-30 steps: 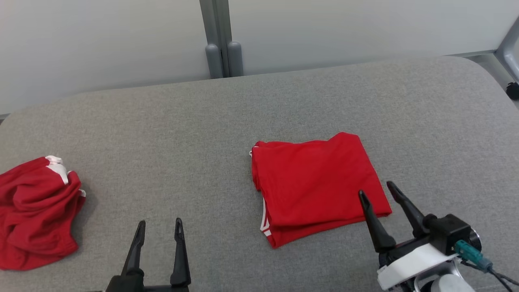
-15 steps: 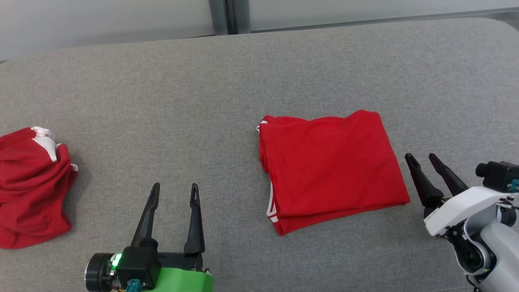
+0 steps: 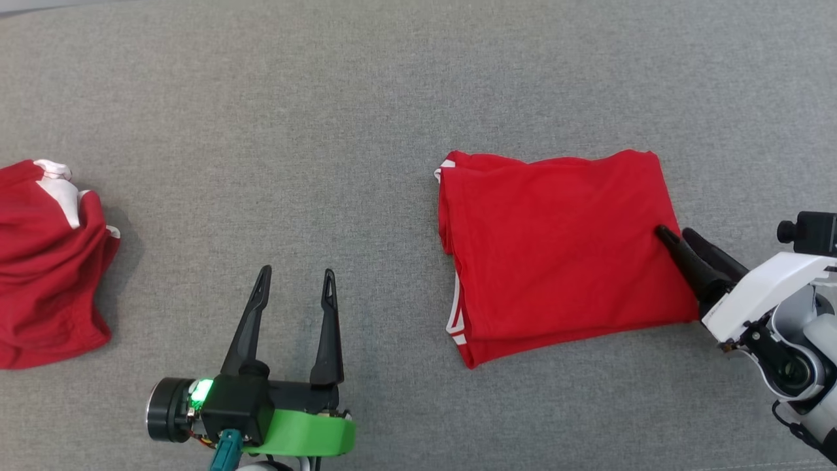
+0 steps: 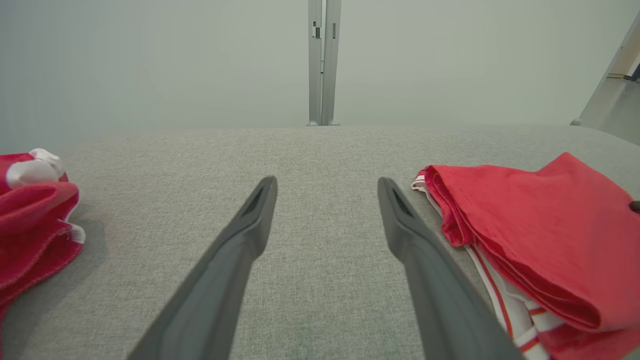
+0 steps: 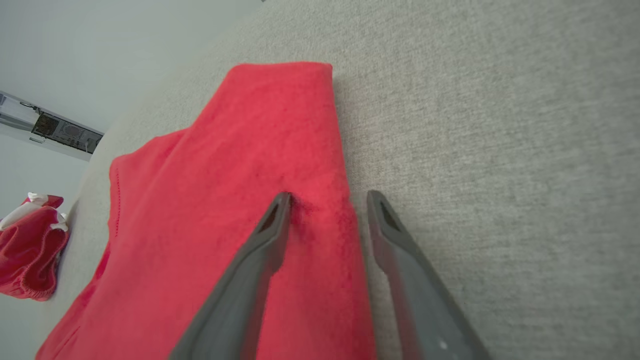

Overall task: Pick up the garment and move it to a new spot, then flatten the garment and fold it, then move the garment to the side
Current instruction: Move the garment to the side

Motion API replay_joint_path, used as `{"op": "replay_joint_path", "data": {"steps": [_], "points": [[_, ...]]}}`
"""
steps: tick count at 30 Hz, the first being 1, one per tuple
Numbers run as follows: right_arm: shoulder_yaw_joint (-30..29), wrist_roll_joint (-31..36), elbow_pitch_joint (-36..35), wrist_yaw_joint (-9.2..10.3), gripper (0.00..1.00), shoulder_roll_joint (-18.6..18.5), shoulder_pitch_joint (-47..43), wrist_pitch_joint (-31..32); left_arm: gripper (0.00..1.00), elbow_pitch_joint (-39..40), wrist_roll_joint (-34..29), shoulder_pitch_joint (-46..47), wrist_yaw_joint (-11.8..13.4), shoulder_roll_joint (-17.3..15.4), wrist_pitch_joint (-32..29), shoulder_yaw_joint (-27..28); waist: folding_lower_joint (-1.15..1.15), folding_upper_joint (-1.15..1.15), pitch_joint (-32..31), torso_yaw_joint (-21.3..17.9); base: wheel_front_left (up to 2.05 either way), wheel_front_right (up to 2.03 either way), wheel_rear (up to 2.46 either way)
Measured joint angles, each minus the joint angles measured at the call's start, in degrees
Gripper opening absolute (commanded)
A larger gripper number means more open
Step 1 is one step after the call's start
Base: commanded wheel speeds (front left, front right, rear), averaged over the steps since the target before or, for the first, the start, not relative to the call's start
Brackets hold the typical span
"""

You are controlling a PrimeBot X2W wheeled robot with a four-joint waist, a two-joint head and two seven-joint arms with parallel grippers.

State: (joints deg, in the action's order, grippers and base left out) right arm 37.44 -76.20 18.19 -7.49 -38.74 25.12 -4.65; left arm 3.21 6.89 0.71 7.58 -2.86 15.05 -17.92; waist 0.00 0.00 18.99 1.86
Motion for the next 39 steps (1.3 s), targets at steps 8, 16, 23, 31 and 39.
{"op": "replay_joint_path", "data": {"steps": [8,16,23,31,39], "points": [[3.44,0.07,-1.4,0.0,0.0,-3.98,6.64,-2.92,1.0,1.8,-1.46,2.26,-0.05,0.02,-0.01,-0.65,0.0,0.0,3.21,-0.52,0.0,0.0,0.0],[4.65,2.01,-1.37,0.0,0.0,-9.83,20.02,-5.64,1.0,4.89,-5.92,7.29,-1.79,-0.04,0.0,-1.94,0.0,0.0,9.37,-2.28,0.0,0.0,0.0],[2.65,0.92,1.62,-0.01,0.0,-14.91,28.53,-8.06,1.0,7.78,-8.18,11.46,-2.65,-1.26,0.0,-3.67,0.01,0.0,15.88,-4.28,0.0,0.0,0.0],[-1.29,-0.69,7.25,-0.02,0.0,-21.13,33.06,-9.67,1.0,11.38,-10.05,14.07,-2.26,-3.18,0.0,-5.71,0.01,0.0,23.22,-7.03,0.0,0.0,0.0],[-4.28,-0.13,12.85,-0.03,0.0,-25.58,33.94,-10.15,1.0,14.75,-10.68,14.07,-0.46,-5.82,0.11,-6.45,0.01,0.0,27.99,-9.58,0.0,0.0,0.0]]}}
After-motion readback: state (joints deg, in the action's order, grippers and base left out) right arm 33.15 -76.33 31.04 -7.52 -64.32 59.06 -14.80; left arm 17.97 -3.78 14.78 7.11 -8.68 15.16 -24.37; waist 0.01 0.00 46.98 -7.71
